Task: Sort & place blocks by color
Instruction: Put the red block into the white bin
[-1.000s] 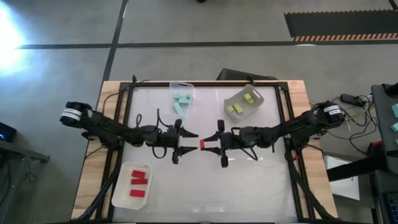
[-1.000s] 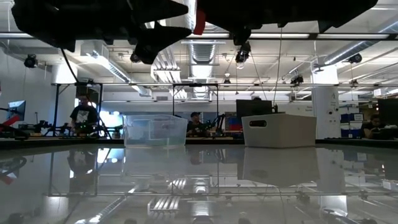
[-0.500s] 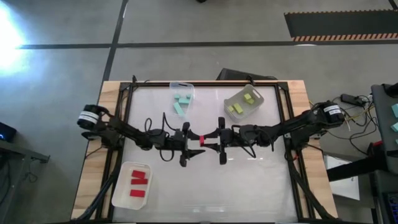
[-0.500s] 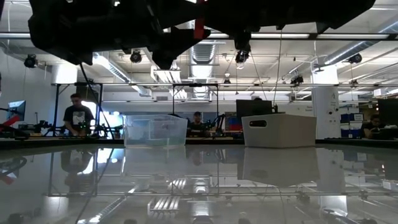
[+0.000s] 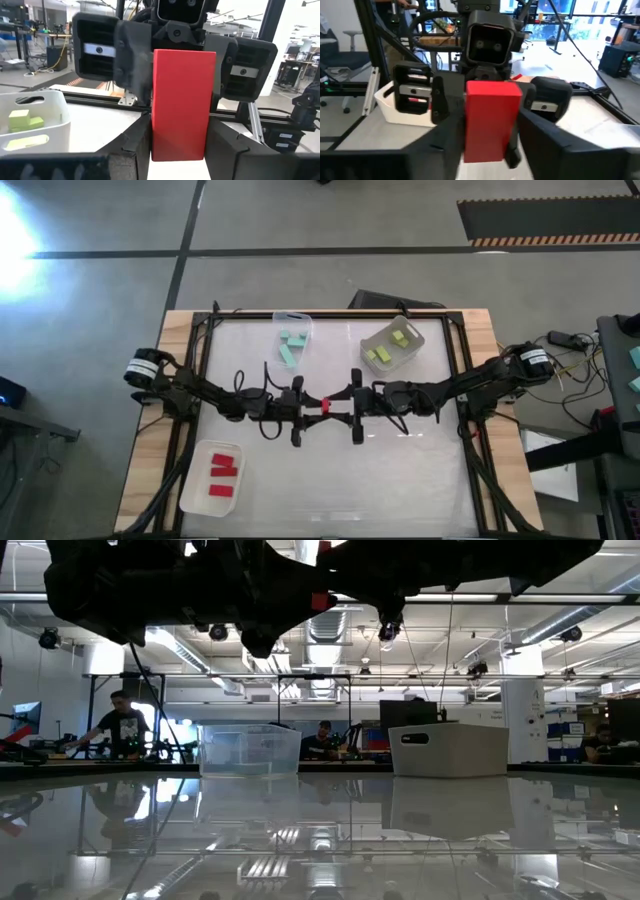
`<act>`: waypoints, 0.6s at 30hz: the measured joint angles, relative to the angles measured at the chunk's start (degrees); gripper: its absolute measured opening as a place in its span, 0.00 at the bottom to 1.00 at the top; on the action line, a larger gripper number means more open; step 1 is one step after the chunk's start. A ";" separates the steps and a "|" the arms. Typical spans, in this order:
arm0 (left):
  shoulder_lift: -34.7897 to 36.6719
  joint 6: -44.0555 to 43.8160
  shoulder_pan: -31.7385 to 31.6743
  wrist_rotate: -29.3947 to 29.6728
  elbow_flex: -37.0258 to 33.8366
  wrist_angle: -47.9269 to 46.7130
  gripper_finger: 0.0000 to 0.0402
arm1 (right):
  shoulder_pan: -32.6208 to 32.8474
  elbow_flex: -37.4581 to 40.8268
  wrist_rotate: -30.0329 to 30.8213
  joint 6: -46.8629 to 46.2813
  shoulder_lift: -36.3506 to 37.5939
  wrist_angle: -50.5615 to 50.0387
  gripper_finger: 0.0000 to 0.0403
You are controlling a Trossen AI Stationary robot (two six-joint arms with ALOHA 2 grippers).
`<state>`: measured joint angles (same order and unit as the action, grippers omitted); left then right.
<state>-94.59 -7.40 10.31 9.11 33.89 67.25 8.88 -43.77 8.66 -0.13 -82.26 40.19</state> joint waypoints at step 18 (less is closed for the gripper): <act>11.58 -4.53 -1.84 1.85 10.53 -49.99 0.30 | 1.02 0.02 0.47 -1.80 14.34 -17.21 0.66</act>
<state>-83.00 -11.93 8.47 10.96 44.42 17.26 9.91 -43.75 9.14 -1.93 -67.92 22.98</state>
